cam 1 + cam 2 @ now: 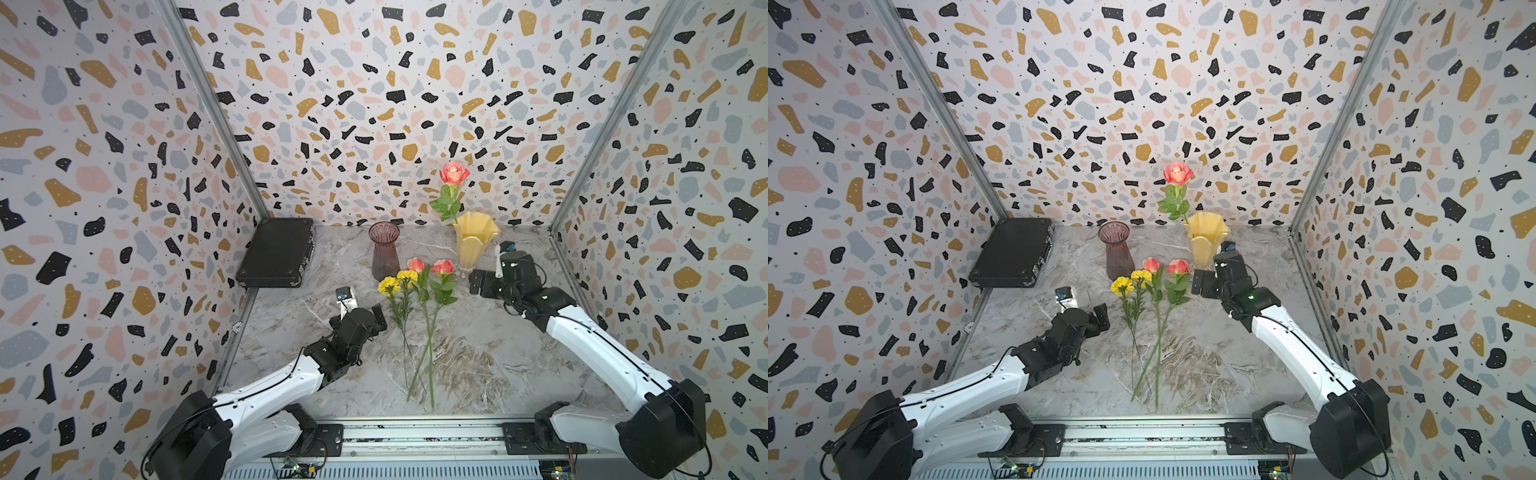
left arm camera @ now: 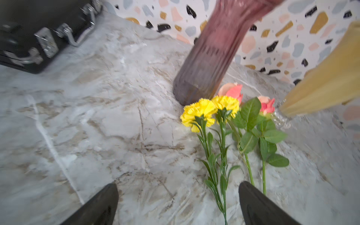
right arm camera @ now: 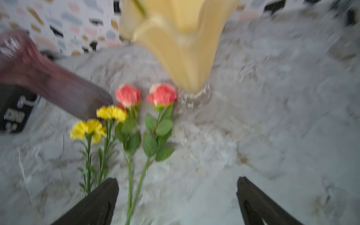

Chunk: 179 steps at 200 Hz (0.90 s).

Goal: Arrange the flowers in different vases according to their colors
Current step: Pick up the flower at the center of the board.

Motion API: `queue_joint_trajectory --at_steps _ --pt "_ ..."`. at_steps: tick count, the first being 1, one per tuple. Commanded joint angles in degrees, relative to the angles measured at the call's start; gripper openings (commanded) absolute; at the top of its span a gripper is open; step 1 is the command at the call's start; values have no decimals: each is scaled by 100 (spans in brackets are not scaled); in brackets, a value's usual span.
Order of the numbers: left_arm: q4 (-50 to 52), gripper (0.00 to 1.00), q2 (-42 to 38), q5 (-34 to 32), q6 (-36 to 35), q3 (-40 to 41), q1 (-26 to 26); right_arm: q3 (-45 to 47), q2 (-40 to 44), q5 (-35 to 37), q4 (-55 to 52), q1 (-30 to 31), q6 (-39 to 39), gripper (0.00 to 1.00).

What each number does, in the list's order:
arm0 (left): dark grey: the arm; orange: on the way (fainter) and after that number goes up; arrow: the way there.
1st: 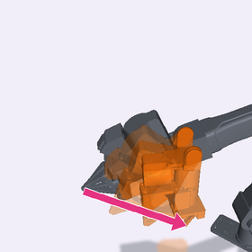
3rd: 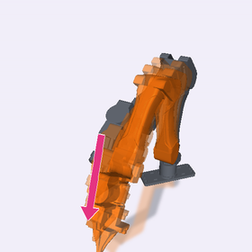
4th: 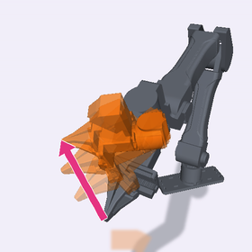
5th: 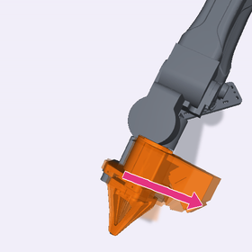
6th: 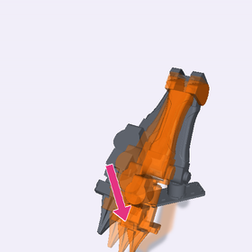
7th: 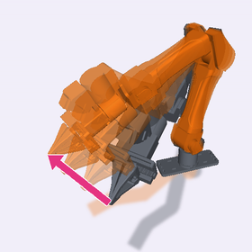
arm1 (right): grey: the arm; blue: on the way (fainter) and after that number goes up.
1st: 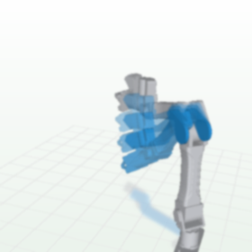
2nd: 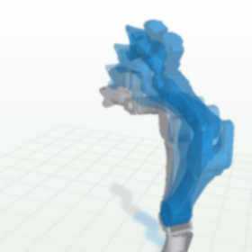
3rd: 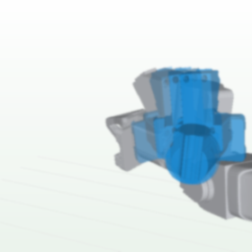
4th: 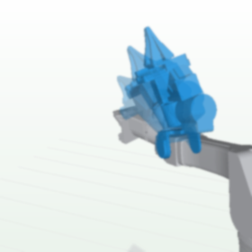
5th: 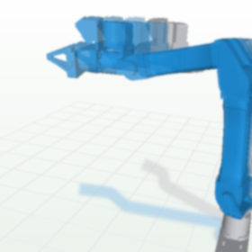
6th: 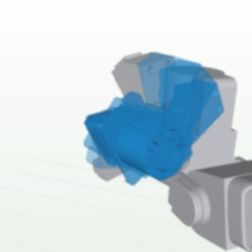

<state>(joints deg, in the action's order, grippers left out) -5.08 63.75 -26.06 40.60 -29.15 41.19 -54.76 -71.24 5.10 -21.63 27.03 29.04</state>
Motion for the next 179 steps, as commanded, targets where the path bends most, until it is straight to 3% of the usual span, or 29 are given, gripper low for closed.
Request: queue_joint_trajectory --at_steps 1,29,47,79,99,179 --pt "-300 99 340 1365 -391 -342 -23 299 -19 -408 -219 372 538 100" --pt "-853 99 898 2782 -685 -540 -19 266 -722 -194 -155 774 1158 92" --pt "-765 99 1173 3083 -696 -732 -14 0 -1265 -126 -155 918 1456 84" --pt "-499 99 1174 2668 -678 -784 -15 -345 -2015 10 77 1091 1772 66" --pt "-363 99 1030 2295 -659 -721 -15 -558 -2429 49 215 1189 1876 60" --pt "-258 99 1192 2316 -599 -829 -15 -1024 -3463 244 420 1288 2139 50"
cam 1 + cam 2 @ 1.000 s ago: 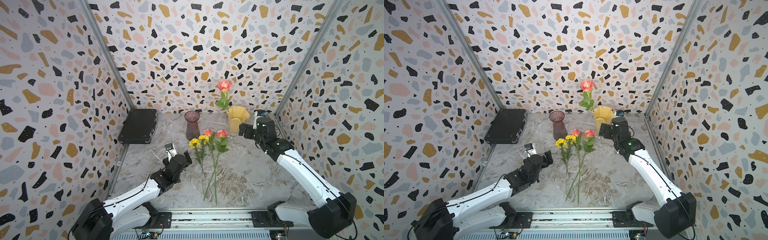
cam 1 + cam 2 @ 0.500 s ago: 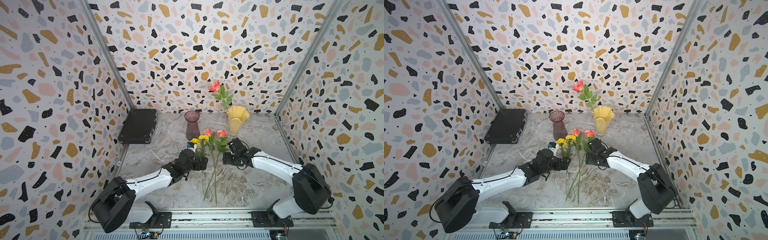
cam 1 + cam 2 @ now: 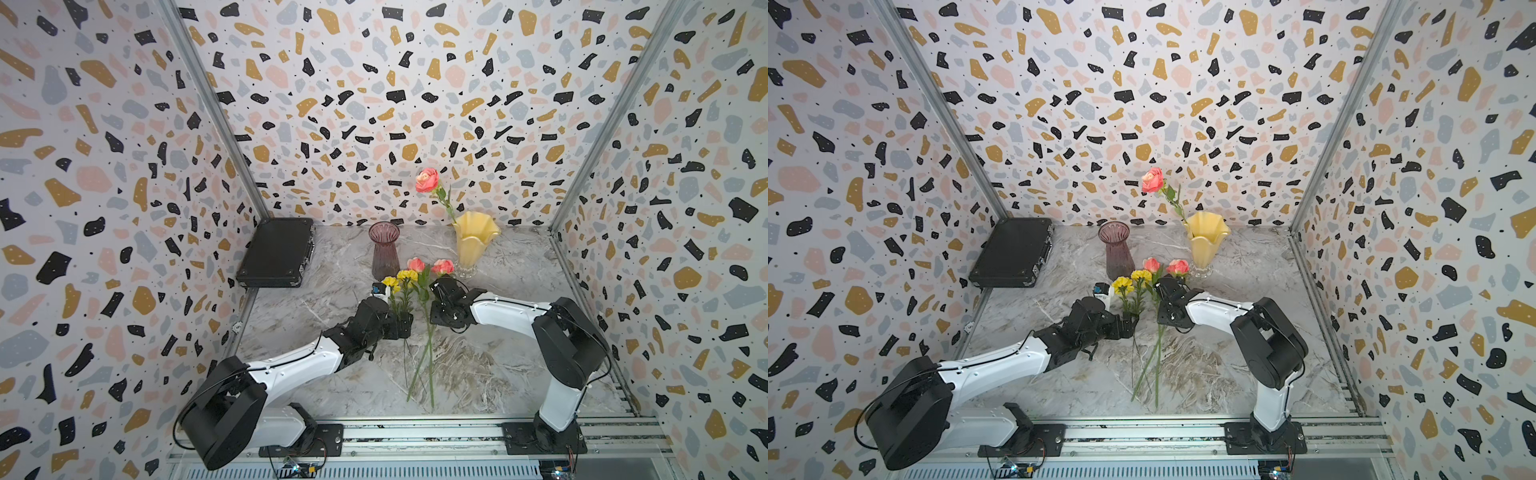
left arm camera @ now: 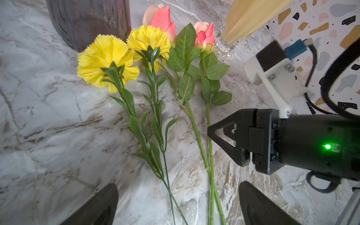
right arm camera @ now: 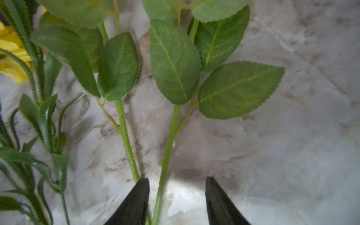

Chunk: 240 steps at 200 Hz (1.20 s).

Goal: Arrange the flowers in different vases according to their colors
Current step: Pick up the flower at the center of the board.

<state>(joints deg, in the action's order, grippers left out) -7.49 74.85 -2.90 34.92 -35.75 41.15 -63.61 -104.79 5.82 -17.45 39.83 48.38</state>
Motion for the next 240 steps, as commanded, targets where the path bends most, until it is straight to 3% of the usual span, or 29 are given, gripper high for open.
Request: queue_joint_trajectory --at_steps 1,23,44,85,114,198,240 --pt "-21 99 86 -1 -30 -174 -10 -136 -114 173 4 7 206 49" --pt "-31 100 120 24 -29 -187 -10 -130 -167 178 64 16 274 40" --pt "-46 99 126 26 -29 -187 -11 -125 -160 147 116 16 352 19" --pt "-42 99 161 11 -20 -196 -10 -169 -281 159 167 24 709 16" --pt "-23 99 145 -14 -29 -196 -10 -111 -191 252 216 24 794 3" --pt "-55 99 -85 -340 -28 -52 -10 -73 1306 277 138 34 488 0" --pt "-202 99 -56 -239 -62 -1 -10 -503 1798 1906 -788 268 -862 0"
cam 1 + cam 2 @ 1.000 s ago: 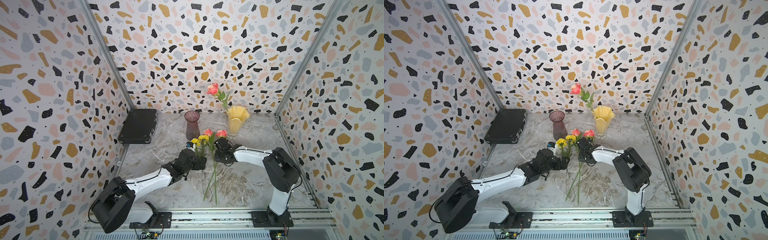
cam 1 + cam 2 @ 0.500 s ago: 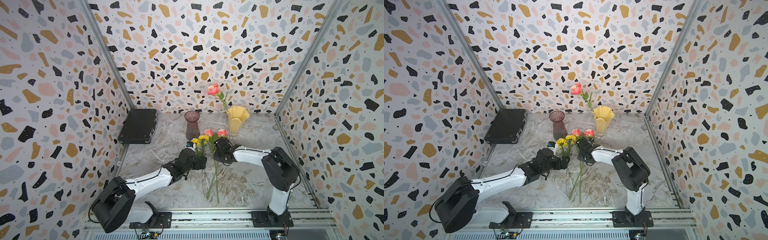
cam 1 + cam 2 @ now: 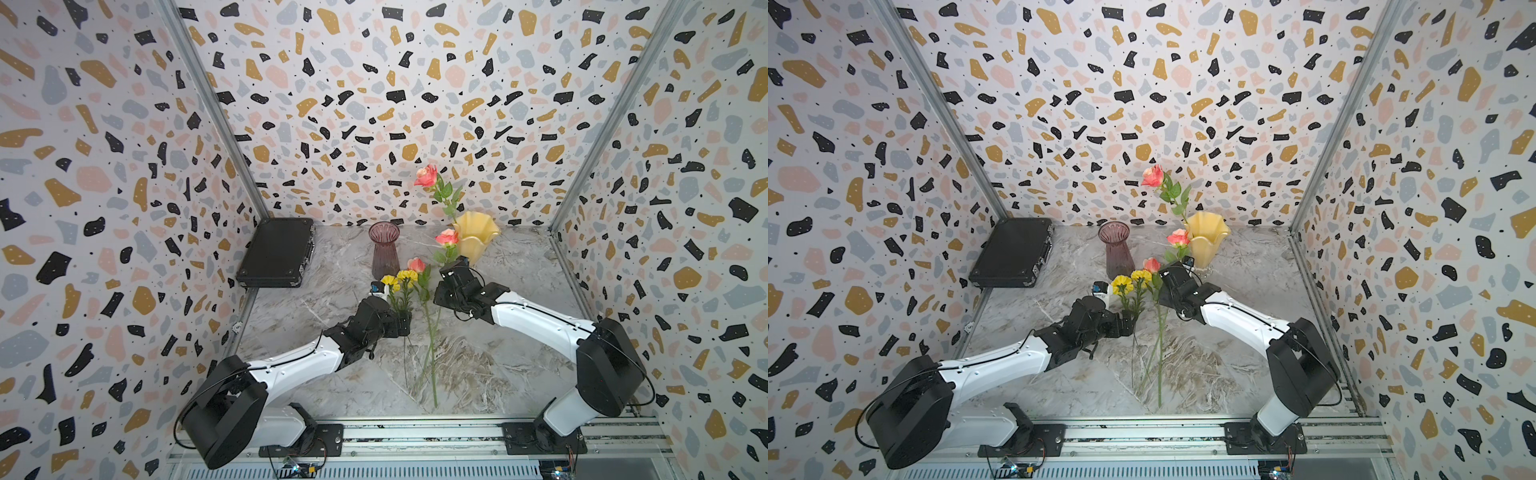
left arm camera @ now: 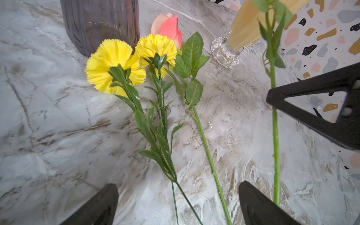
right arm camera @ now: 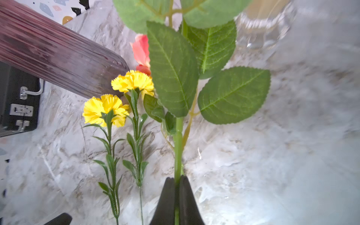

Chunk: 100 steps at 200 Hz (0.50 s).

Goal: Arrange the flowers in different vases according to their colors
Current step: Pick up the flower at the center of the board.

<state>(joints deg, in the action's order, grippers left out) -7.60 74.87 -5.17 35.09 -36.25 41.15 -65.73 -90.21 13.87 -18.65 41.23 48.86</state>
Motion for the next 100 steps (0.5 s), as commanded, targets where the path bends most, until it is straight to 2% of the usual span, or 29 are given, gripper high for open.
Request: queue_joint_trajectory --at_steps 1,24,54,74,100 --pt "-195 99 -55 -7 -81 48 -10 -291 352 1127 -676 129 -938 0" --pt "-239 99 11 49 -107 33 -10 57 843 1467 -443 139 -1592 0" --pt "-385 99 -30 89 -125 109 26 1455 1996 1073 1263 139 -2623 0" --pt "-1003 99 -95 -230 215 334 324 2485 2799 897 2604 144 -3061 0" --pt "-1343 99 11 -765 795 105 819 3338 3376 1307 3671 140 -3293 0"
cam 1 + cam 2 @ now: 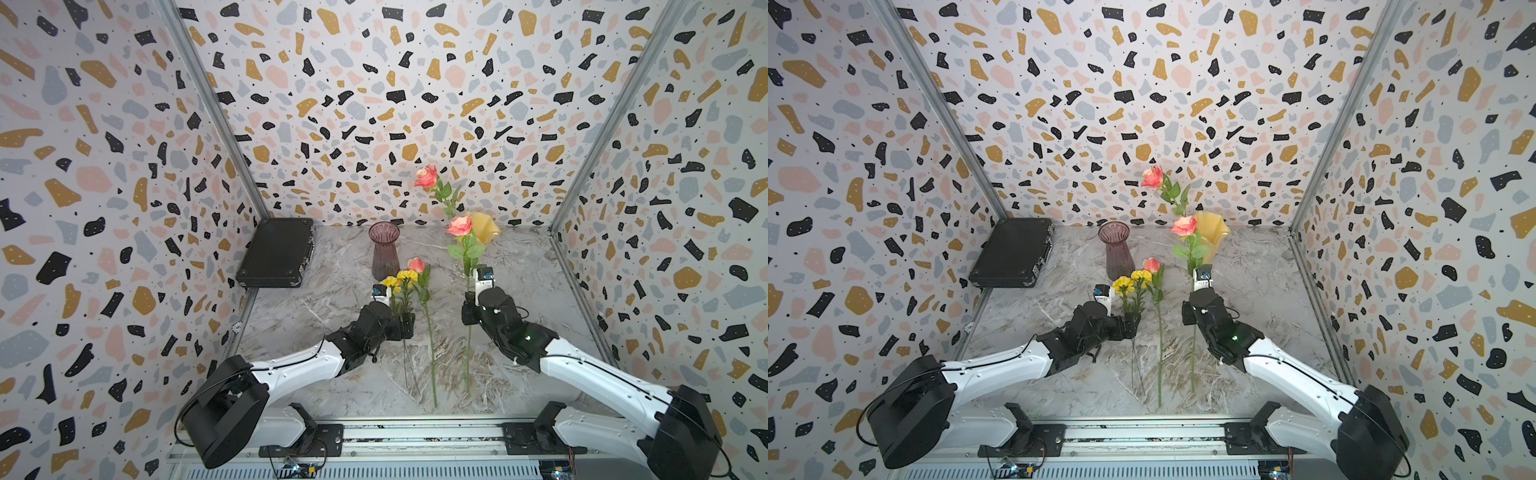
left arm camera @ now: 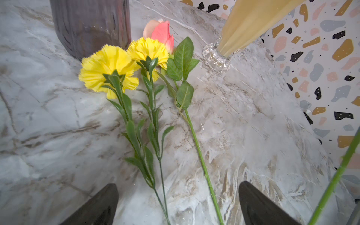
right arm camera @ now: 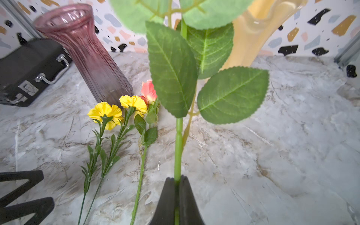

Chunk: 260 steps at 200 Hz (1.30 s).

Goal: Arrange the flowers in different vases according to their colors
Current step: Pick up the flower at the center of the board, then insert the flower into the vase.

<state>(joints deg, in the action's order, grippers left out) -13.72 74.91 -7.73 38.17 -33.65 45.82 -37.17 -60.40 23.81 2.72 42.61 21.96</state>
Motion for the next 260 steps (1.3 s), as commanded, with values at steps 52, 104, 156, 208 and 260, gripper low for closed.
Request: queue_joint_trajectory --at_steps 52,104,156,208,260 --pt "-1051 99 374 -422 -404 -109 407 519 559 525 1530 2 -847 0" --pt "-1248 99 275 -601 -184 98 407 -957 349 1617 900 -169 -963 0" --pt "-1062 99 350 -672 -143 -1 410 -4091 -1298 1357 611 -1018 -1585 0" --pt "-1081 99 313 -721 -128 -28 405 -7016 -3442 767 565 -2076 -1790 0" --pt "-1266 99 506 -526 36 -36 406 -8383 -5083 385 968 -2238 -2661 0"
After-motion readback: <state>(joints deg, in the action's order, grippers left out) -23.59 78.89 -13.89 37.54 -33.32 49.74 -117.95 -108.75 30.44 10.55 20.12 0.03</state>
